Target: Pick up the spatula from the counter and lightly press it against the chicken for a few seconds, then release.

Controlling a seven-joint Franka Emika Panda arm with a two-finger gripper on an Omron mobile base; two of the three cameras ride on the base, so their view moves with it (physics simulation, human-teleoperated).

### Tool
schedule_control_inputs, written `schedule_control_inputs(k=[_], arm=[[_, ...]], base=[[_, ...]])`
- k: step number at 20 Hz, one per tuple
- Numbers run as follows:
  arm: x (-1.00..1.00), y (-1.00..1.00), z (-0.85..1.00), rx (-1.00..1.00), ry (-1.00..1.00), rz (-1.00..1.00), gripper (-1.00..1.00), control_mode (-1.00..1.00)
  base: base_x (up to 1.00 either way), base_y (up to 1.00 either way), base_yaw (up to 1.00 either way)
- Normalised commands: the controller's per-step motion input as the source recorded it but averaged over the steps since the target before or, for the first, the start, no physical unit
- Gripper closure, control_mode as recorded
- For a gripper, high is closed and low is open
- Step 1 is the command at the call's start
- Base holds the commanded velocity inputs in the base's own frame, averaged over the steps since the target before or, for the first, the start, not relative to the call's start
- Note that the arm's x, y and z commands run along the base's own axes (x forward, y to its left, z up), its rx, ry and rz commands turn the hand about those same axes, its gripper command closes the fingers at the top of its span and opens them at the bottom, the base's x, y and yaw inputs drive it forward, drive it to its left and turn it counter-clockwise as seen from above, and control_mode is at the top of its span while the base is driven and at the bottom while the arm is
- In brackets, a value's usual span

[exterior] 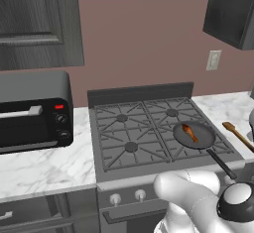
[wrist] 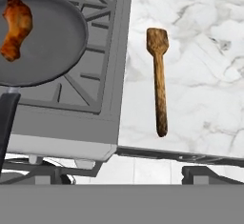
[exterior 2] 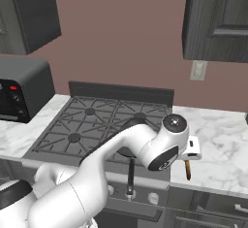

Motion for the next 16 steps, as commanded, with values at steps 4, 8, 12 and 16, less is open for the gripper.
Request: schedule_control_inputs(k=[4,8,12,16], arm=[[0.10,-0.09,-0.07,0.00,0.02,0.00,-1.00,-1.00],[0.14,-0.04,-0.12,0.00,0.03,0.00,-1.00,-1.00],[0.15,-0.02,-0.13,0.00,0.02,0.00,-1.00,-1.00],[0.15,-0.01,-0.18,0.00,0.01,0.00,-1.00,-1.00]], base=[[0.00,0.00,0.00],[0.00,0.00,0.00],[0.00,0.00,0.00],[0.00,0.00,0.00]])
